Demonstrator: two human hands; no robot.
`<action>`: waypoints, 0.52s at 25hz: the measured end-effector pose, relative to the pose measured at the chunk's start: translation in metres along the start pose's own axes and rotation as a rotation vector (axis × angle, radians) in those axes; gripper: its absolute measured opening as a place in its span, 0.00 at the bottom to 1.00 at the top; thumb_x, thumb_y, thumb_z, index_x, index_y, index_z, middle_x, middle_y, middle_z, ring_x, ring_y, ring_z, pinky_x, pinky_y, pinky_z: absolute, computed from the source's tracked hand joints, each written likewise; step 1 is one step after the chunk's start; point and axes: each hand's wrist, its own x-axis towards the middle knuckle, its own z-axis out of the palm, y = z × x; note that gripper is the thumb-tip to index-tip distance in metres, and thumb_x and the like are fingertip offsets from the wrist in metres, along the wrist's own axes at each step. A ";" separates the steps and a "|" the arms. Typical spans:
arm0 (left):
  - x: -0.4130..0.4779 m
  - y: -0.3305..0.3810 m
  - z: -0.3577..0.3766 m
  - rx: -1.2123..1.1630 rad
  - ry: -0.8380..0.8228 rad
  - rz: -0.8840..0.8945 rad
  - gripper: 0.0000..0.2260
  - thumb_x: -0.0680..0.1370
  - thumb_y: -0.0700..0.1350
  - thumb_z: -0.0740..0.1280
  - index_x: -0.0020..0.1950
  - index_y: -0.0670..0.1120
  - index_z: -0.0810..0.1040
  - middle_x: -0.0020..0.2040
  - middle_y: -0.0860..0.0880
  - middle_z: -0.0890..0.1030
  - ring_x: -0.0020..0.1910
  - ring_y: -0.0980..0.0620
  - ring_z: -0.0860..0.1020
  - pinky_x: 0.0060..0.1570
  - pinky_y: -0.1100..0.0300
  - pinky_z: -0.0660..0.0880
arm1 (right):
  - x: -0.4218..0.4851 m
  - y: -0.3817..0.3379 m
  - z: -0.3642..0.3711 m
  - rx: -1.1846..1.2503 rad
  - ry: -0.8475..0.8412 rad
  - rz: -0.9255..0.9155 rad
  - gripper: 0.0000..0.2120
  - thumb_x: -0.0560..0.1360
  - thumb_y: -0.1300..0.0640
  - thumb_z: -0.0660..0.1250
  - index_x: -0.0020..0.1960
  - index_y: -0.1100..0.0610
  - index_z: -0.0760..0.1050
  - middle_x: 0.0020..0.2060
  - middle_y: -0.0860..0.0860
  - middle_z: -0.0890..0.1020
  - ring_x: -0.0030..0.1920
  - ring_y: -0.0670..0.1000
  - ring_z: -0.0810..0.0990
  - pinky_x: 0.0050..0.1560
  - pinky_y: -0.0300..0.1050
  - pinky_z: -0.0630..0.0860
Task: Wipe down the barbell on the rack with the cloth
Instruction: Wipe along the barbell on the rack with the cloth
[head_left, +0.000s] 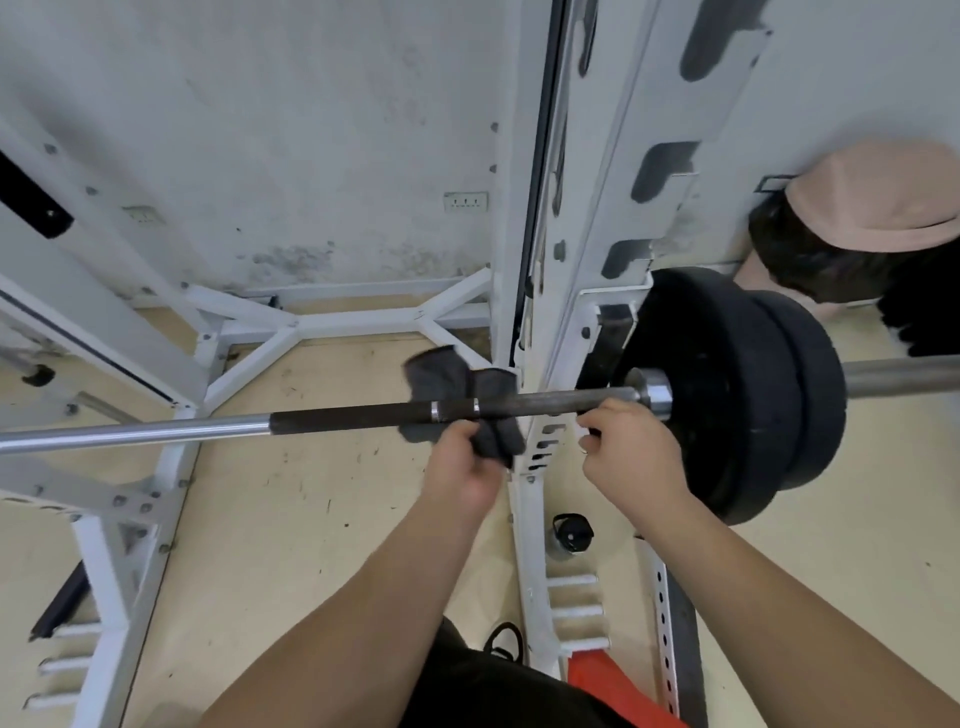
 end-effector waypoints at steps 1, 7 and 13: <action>-0.010 -0.020 0.009 0.089 -0.061 -0.047 0.14 0.77 0.28 0.52 0.47 0.36 0.76 0.38 0.41 0.80 0.42 0.42 0.78 0.52 0.49 0.79 | 0.001 0.000 -0.001 0.007 -0.014 -0.006 0.11 0.75 0.60 0.67 0.54 0.53 0.84 0.49 0.48 0.83 0.55 0.54 0.79 0.43 0.46 0.76; -0.045 -0.014 0.015 0.461 0.026 0.039 0.05 0.77 0.38 0.66 0.52 0.42 0.80 0.43 0.43 0.86 0.42 0.44 0.85 0.46 0.49 0.83 | -0.004 0.020 -0.054 0.124 0.150 -0.039 0.11 0.75 0.61 0.67 0.53 0.53 0.84 0.48 0.49 0.83 0.52 0.54 0.81 0.50 0.47 0.78; -0.042 -0.005 0.039 1.809 -0.407 1.284 0.15 0.74 0.44 0.68 0.60 0.45 0.78 0.55 0.48 0.77 0.50 0.54 0.75 0.45 0.65 0.74 | 0.003 0.034 -0.105 -0.126 0.546 -0.164 0.16 0.74 0.57 0.70 0.61 0.57 0.81 0.57 0.55 0.80 0.59 0.59 0.77 0.56 0.56 0.76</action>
